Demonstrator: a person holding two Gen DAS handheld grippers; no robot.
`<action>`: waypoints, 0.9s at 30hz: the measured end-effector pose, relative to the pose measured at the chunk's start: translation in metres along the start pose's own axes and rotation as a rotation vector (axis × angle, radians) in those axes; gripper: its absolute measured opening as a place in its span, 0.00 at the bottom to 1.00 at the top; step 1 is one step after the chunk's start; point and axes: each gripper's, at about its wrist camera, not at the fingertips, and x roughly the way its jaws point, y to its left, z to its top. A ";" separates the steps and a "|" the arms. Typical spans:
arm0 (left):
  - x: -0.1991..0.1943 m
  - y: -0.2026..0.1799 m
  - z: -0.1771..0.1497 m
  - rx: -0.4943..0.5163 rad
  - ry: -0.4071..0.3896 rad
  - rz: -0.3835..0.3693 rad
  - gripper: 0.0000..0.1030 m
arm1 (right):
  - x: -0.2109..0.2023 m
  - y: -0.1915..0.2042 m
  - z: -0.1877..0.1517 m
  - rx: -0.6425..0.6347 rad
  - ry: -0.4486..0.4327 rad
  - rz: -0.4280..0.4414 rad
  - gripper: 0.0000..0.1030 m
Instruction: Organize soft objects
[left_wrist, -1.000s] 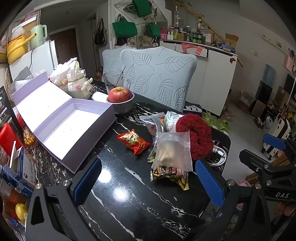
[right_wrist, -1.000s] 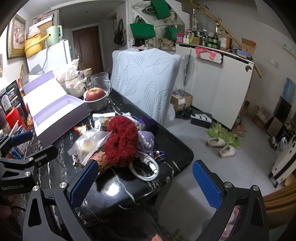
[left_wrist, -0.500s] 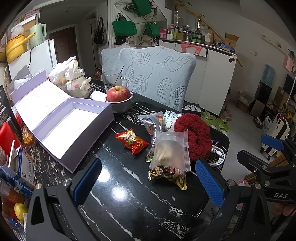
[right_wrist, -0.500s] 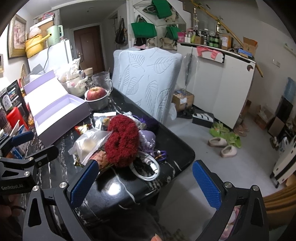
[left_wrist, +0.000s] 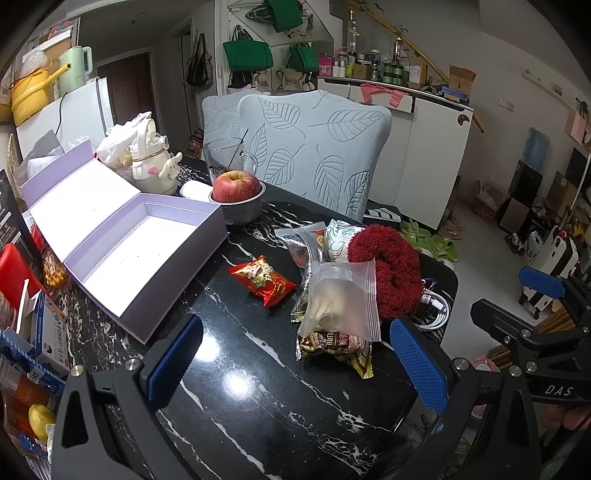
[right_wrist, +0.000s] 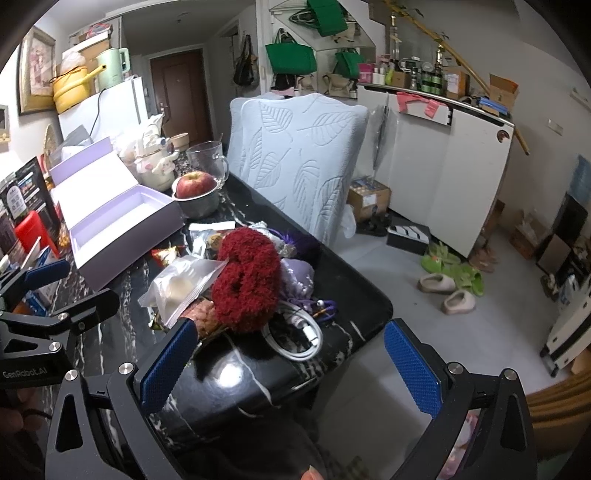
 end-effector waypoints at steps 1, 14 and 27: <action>0.000 0.000 0.000 -0.001 0.000 -0.001 1.00 | 0.000 0.000 0.000 0.000 0.000 0.000 1.00; 0.004 0.004 -0.003 -0.021 0.015 -0.026 1.00 | 0.002 0.001 -0.001 0.001 0.005 0.000 1.00; 0.025 -0.001 0.003 -0.030 0.061 -0.086 1.00 | 0.021 -0.014 -0.007 0.032 0.046 0.014 1.00</action>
